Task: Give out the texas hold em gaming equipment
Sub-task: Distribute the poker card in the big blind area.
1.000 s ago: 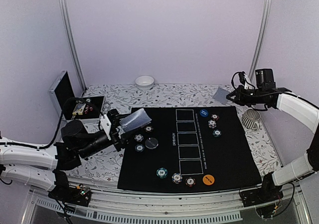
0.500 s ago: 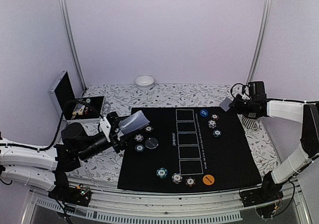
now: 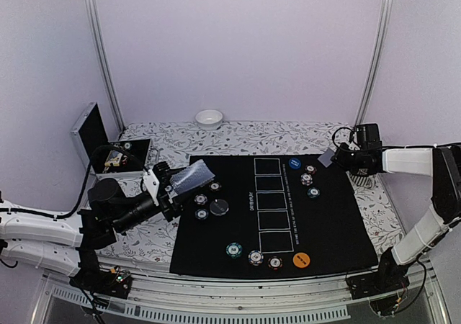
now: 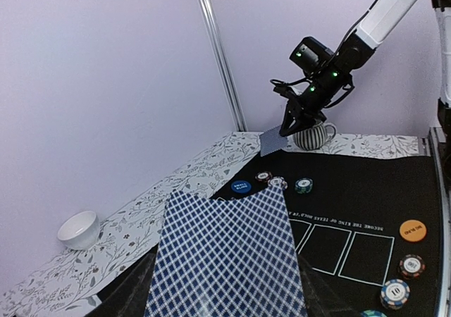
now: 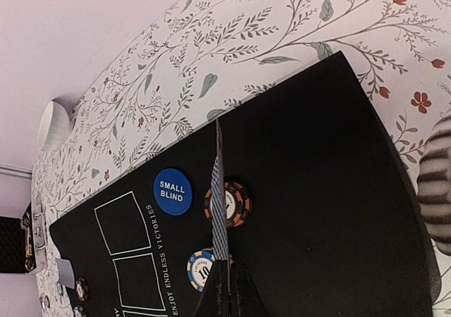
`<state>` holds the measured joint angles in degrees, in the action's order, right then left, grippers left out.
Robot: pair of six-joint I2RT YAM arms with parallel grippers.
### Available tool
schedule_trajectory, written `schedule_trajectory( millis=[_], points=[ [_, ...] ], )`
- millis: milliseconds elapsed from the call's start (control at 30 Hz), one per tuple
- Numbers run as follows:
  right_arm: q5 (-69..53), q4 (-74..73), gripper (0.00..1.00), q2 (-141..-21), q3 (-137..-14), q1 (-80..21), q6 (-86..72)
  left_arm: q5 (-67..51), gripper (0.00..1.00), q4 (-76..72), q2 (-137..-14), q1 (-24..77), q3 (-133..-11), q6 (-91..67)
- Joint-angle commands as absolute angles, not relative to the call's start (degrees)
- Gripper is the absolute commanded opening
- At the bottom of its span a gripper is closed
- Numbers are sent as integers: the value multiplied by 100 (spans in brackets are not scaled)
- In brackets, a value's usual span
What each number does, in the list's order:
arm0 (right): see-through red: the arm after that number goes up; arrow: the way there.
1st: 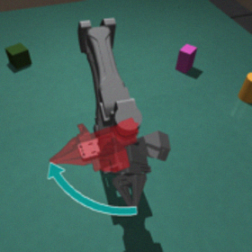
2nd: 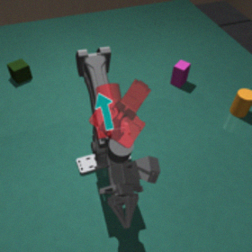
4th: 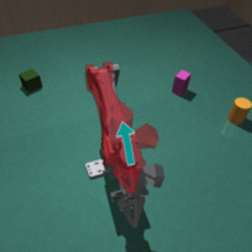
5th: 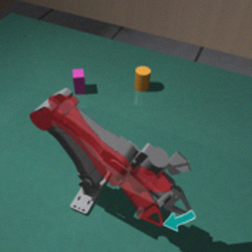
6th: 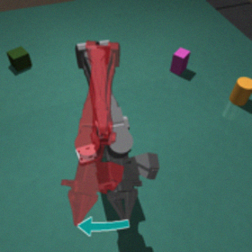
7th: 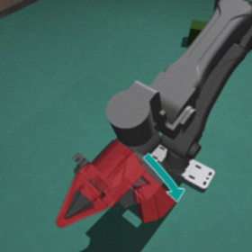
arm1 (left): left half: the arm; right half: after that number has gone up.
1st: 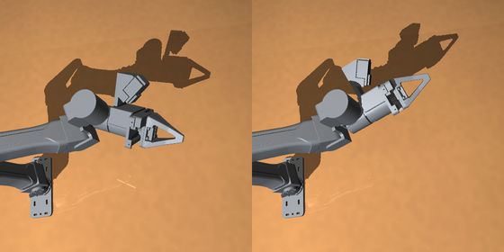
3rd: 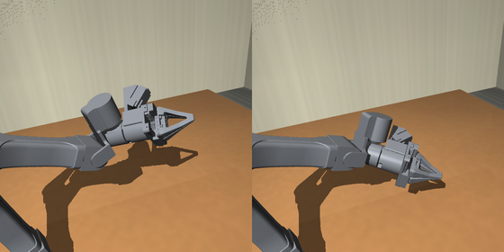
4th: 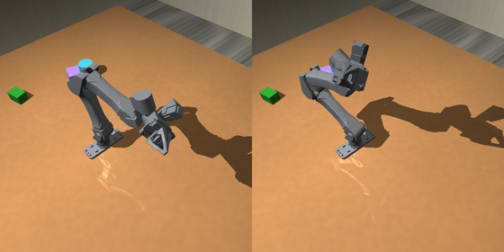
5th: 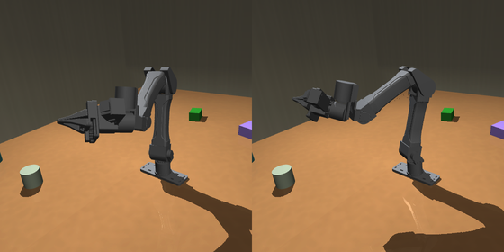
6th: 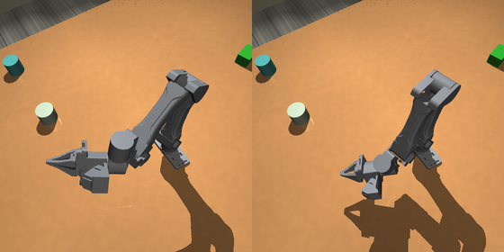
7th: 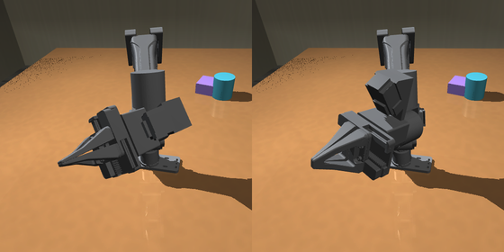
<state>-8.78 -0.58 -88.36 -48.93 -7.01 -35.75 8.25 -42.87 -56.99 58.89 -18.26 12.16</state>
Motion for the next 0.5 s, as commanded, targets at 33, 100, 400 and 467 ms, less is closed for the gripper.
schedule_trajectory(
  millis=[33, 100, 400, 467],
  points=[
    [-797, 167, 2, -9084, -4832, -682, -3711, 869, 56, -4359, -5539, 5947, -1858, 1226],
    [-771, 158, 2, -9200, -4851, -684, -3709, 885, 56, -4357, -5543, 5945, -1833, 1209],
    [-548, 280, 2, -9482, -4886, -677, -3808, 909, 56, -4278, -5485, 5945, -1802, 1221],
    [-517, 273, 2, -9492, -4881, -677, -3774, 917, 56, -4252, -5467, 5944, -1813, 1254]
  ],
)
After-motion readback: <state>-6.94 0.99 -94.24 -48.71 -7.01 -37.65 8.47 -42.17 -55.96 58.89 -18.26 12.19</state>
